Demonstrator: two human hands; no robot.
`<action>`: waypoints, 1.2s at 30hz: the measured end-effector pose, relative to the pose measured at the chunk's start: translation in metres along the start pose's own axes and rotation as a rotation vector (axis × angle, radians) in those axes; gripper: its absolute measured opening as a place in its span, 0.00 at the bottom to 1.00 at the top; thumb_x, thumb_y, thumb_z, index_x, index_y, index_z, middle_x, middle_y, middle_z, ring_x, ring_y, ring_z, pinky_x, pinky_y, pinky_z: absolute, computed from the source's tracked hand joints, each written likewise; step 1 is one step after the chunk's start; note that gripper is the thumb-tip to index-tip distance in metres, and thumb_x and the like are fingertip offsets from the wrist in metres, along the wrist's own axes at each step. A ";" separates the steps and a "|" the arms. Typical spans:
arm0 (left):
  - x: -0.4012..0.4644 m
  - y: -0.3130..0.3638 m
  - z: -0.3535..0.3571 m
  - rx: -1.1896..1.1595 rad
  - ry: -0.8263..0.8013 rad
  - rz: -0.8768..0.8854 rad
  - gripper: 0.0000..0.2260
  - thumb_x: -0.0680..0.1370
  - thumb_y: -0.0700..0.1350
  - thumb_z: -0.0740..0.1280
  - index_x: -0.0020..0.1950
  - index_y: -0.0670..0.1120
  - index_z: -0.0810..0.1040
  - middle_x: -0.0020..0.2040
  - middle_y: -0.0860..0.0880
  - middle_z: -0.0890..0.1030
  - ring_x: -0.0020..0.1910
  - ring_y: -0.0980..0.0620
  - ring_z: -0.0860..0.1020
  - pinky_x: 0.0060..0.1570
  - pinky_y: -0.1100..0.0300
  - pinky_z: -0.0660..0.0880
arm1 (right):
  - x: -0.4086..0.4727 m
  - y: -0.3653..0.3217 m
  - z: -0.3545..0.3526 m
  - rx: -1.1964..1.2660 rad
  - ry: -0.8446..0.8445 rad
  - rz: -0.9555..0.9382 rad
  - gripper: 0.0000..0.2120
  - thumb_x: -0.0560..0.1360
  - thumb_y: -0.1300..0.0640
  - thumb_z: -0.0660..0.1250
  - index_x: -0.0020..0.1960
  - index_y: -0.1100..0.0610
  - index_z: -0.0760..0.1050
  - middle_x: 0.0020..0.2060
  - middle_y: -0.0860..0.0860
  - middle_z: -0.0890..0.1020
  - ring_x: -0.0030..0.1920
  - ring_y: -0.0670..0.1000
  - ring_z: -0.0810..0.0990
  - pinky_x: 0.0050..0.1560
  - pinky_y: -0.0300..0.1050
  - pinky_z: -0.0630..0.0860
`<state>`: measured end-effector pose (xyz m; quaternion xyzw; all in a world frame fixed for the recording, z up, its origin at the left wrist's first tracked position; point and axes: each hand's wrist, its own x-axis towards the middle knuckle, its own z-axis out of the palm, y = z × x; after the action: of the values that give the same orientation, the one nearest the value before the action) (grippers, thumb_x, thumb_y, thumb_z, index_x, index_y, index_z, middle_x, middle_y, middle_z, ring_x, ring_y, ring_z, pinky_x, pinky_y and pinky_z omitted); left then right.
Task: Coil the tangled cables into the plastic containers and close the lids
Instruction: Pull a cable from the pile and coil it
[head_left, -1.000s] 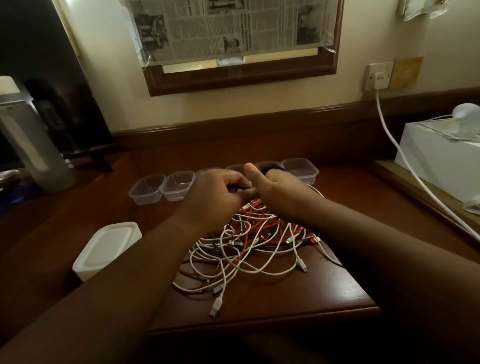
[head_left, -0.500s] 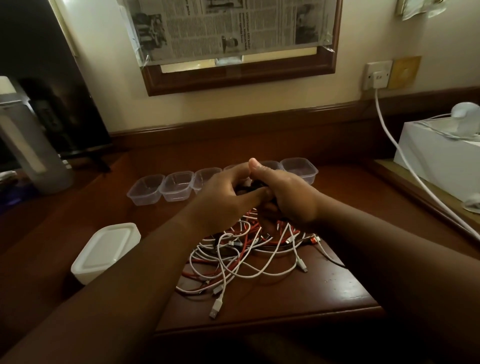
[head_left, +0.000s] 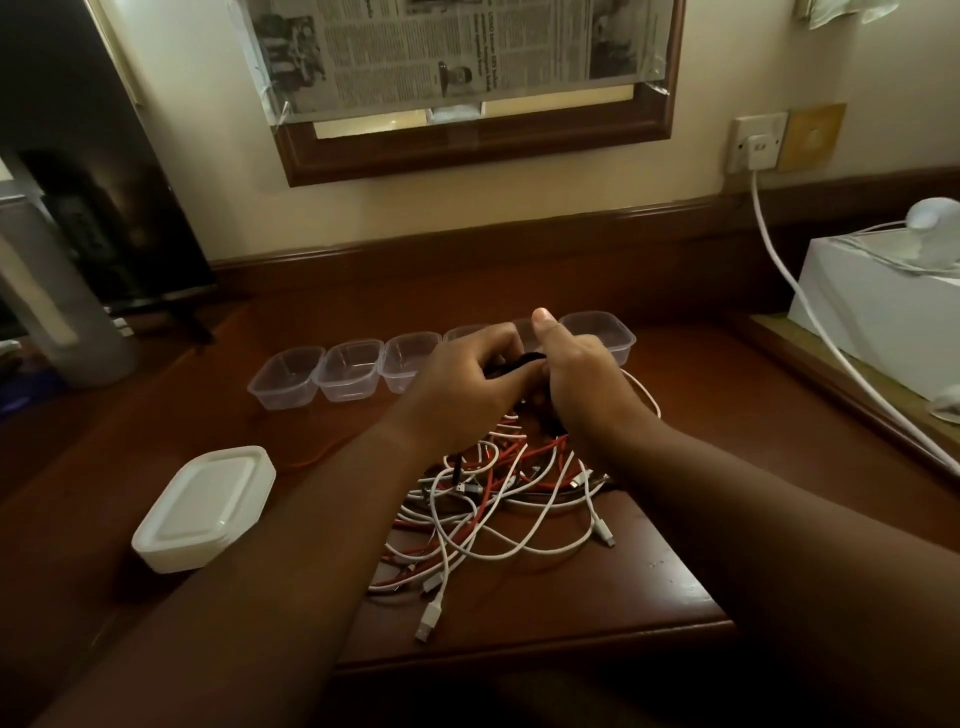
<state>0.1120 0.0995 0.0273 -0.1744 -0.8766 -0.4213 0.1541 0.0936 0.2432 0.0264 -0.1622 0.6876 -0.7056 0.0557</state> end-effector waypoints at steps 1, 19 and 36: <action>0.000 -0.001 0.004 0.003 0.010 -0.005 0.07 0.80 0.52 0.67 0.47 0.49 0.77 0.41 0.51 0.80 0.40 0.56 0.81 0.40 0.59 0.79 | 0.002 0.001 -0.002 -0.003 0.057 -0.014 0.22 0.84 0.46 0.55 0.44 0.61 0.77 0.37 0.64 0.78 0.43 0.68 0.81 0.46 0.62 0.80; 0.028 -0.036 0.014 -0.585 0.015 -0.290 0.10 0.78 0.53 0.67 0.43 0.50 0.83 0.40 0.49 0.82 0.46 0.49 0.81 0.57 0.42 0.76 | 0.049 0.035 -0.044 0.436 -0.485 0.314 0.14 0.83 0.53 0.56 0.56 0.57 0.78 0.38 0.51 0.76 0.41 0.49 0.75 0.59 0.52 0.73; 0.064 -0.122 0.084 -0.512 0.198 -0.499 0.09 0.81 0.50 0.66 0.49 0.48 0.84 0.44 0.48 0.86 0.46 0.50 0.85 0.53 0.52 0.80 | 0.112 0.123 -0.040 -0.442 -0.121 -0.060 0.18 0.82 0.55 0.53 0.57 0.64 0.77 0.51 0.58 0.80 0.51 0.54 0.78 0.57 0.47 0.72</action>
<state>-0.0085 0.1062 -0.0795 0.0532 -0.7394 -0.6662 0.0820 -0.0420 0.2413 -0.0786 -0.2327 0.8158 -0.5280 0.0388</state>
